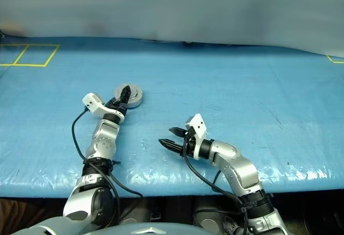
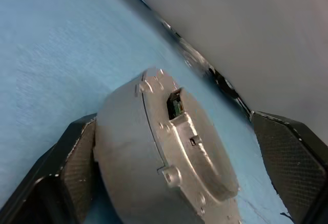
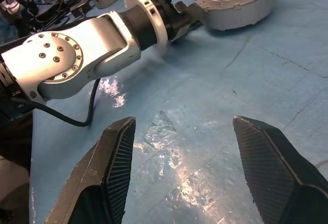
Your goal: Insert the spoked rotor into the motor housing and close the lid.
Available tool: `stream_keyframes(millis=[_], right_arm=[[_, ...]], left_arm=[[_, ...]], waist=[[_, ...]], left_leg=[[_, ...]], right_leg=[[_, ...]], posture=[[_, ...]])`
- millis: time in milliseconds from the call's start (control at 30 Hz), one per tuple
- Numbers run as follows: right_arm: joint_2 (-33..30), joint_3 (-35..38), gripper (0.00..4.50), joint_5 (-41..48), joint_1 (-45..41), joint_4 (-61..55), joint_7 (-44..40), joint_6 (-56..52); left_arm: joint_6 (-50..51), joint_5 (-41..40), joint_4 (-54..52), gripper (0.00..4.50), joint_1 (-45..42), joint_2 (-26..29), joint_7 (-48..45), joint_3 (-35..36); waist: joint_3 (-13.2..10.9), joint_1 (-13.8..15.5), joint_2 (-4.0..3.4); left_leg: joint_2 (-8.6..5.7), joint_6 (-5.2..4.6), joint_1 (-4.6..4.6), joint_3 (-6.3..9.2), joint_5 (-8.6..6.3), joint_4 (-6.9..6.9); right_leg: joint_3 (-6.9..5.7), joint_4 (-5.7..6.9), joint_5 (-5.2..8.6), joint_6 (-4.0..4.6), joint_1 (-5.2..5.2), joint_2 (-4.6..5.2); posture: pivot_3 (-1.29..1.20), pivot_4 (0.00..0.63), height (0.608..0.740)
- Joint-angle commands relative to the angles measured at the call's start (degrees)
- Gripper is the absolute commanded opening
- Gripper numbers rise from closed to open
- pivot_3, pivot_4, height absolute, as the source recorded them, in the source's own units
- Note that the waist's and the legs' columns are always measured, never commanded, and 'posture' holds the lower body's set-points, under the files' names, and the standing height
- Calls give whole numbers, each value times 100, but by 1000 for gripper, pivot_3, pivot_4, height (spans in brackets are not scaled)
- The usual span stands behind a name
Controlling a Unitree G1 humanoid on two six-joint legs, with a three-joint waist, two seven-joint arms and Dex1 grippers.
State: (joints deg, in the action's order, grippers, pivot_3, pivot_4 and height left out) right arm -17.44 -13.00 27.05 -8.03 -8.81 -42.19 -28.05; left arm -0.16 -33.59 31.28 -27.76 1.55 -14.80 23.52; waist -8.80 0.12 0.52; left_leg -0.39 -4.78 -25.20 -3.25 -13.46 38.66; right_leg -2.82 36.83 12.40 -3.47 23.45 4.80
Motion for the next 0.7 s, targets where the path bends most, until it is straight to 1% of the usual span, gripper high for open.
stream_keyframes(millis=[33,200,300,367,400,433,500,567,633,700], right_arm=[[27,84,3170,-20,-15,-42,-27,76],[110,138,3170,-167,-70,90,107,237],[304,266,3170,-605,-89,315,479,971],[398,405,3170,-721,-112,491,540,1419],[418,468,3170,-719,-122,545,535,1507],[421,519,3170,-702,-131,584,511,1556],[310,685,3170,-538,-163,614,329,1509],[159,833,3170,-385,-159,595,109,1449],[-15,937,3170,-242,-133,556,-137,1360],[-216,970,3170,-357,-121,590,-225,1454]], left_arm=[[-449,212,-378,4463,251,94,226,148],[-896,590,-930,4463,695,267,394,97],[-1293,935,-1417,4463,1038,408,96,-174],[-1516,1049,-1771,4463,1268,488,-350,-465],[-1564,1080,-1929,4463,1372,533,-564,-612],[-1575,1089,-2078,4463,1469,582,-783,-762],[-1196,829,-2703,4463,1805,744,-1589,-1316],[-879,872,-3105,4463,2049,935,-2046,-1807],[-684,1115,-3190,4463,2174,1167,-2312,-2180],[-610,1268,-3091,4463,2226,1307,-2530,-2440]], waist=[[0,-3,0],[1,7,0],[1,7,1],[2,28,2],[2,47,1],[2,61,2],[3,64,0],[3,61,-2],[3,58,-3],[4,50,-9]], left_leg=[[1,0,1,0,0,0],[-1,3,2,1,-1,-1],[-5,0,5,1,-4,-1],[-9,10,6,1,-7,-1],[-13,30,6,1,-18,-1],[-16,30,6,0,-19,-1],[-17,28,6,-1,-19,2],[-18,25,6,-3,-21,2],[-18,24,7,-3,-21,2],[-14,11,15,-3,-29,2]], right_leg=[[-3,0,-2,8,0,19],[-20,0,-3,14,8,40],[-24,-2,-3,15,18,50],[-24,-2,1,21,18,55],[-25,-4,1,21,16,60],[-25,-4,1,22,15,63],[-24,-7,3,27,12,65],[-22,-9,5,30,11,69],[-22,-10,6,33,11,69],[-22,-6,11,42,8,65]], posture=[[0,150,740],[0,150,740],[0,150,740],[0,150,740],[0,150,740],[0,150,740],[0,150,740],[0,150,740],[0,150,740],[0,150,740]])
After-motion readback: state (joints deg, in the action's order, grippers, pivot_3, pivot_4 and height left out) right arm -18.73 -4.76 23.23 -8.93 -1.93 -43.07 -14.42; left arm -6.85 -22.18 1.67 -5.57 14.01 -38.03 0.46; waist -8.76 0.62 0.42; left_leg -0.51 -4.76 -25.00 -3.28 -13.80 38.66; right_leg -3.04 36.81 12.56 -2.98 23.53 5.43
